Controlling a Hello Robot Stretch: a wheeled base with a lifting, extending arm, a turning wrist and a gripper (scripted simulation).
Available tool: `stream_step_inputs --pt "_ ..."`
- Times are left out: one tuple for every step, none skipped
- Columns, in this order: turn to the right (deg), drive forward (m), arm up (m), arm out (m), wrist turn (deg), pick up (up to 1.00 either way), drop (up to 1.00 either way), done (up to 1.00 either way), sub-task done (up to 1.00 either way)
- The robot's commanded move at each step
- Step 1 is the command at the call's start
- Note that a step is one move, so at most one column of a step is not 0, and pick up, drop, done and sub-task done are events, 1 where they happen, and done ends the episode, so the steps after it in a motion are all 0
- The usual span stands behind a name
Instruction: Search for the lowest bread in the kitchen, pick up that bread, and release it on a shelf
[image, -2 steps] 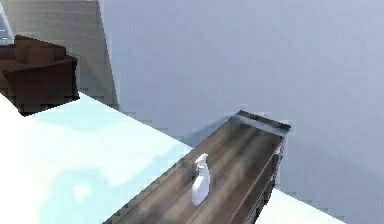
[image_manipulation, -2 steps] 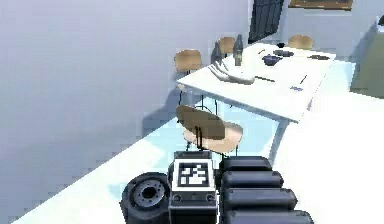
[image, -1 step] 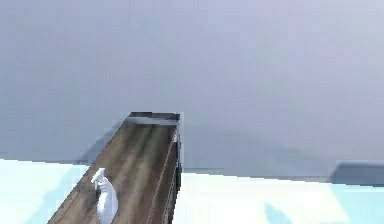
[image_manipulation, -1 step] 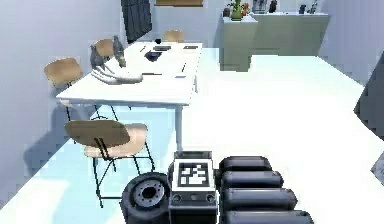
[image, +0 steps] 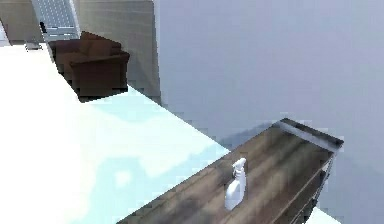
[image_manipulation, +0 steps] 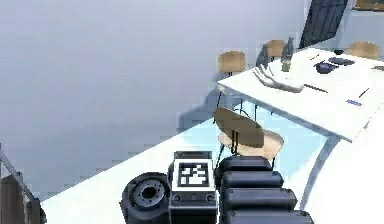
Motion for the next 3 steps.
stream_step_inputs --pt "-45.0 0.00 0.00 0.00 0.0 0.00 0.00 0.00 0.00" --pt "-21.0 0.00 0.00 0.00 0.0 0.00 0.00 0.00 0.00" --pt "0.0 0.00 0.00 0.32 0.0 0.00 0.00 0.00 0.00"
